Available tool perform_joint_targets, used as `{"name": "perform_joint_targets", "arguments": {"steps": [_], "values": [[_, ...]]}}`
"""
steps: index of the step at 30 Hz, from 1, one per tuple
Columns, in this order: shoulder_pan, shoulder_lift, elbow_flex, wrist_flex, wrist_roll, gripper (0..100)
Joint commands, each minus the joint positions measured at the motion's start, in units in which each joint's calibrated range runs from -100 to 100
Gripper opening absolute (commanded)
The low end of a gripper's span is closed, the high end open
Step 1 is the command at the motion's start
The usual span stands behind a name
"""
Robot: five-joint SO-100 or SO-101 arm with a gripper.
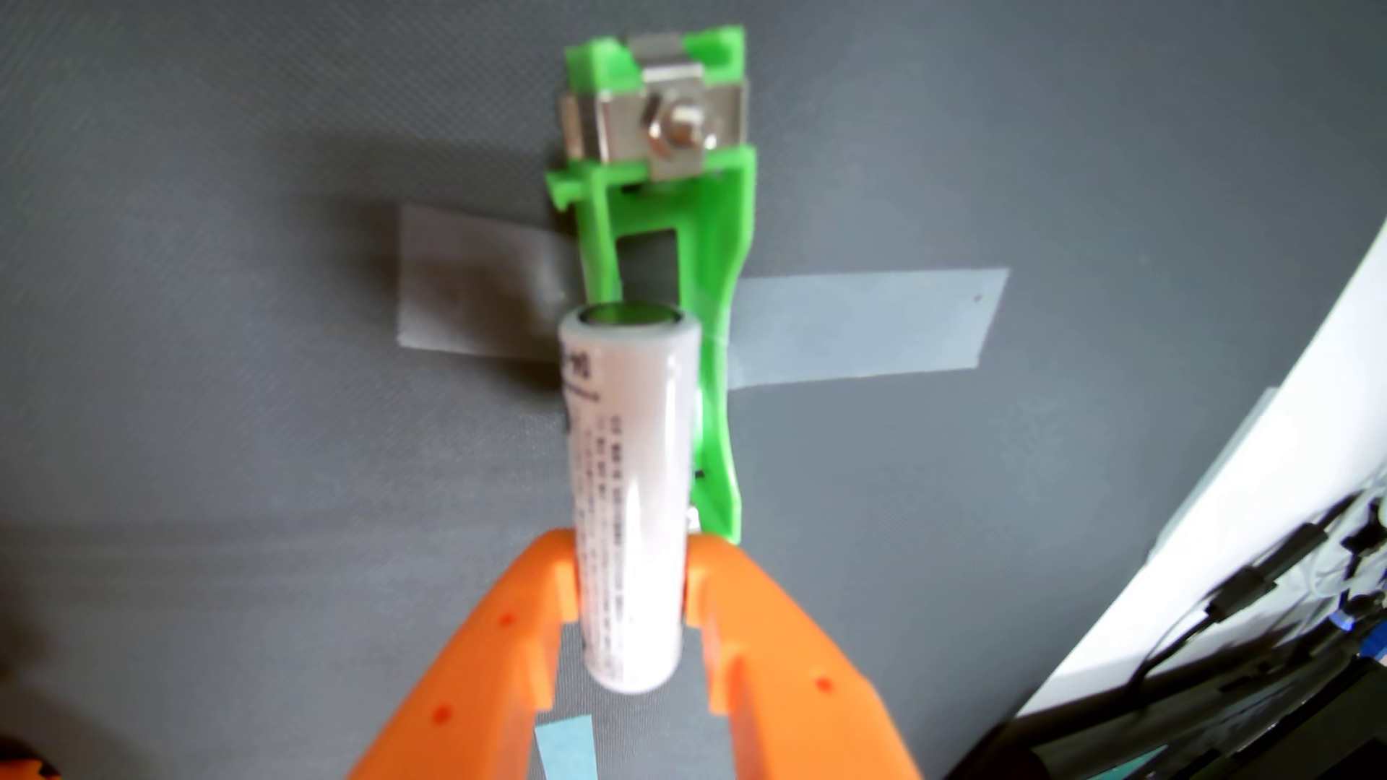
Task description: Insert Battery
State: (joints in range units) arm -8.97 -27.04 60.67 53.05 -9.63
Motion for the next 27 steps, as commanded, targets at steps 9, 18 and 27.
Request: {"name": "perform_joint_targets", "arguments": {"steps": [9,18,27], "values": [[-0.1,0.2,-2.7,-0.5,1.5,1],[-0.2,0.4,-3.4,-0.5,1.6,1],[-0.2,0.5,-3.6,-0.5,1.5,1]]}}
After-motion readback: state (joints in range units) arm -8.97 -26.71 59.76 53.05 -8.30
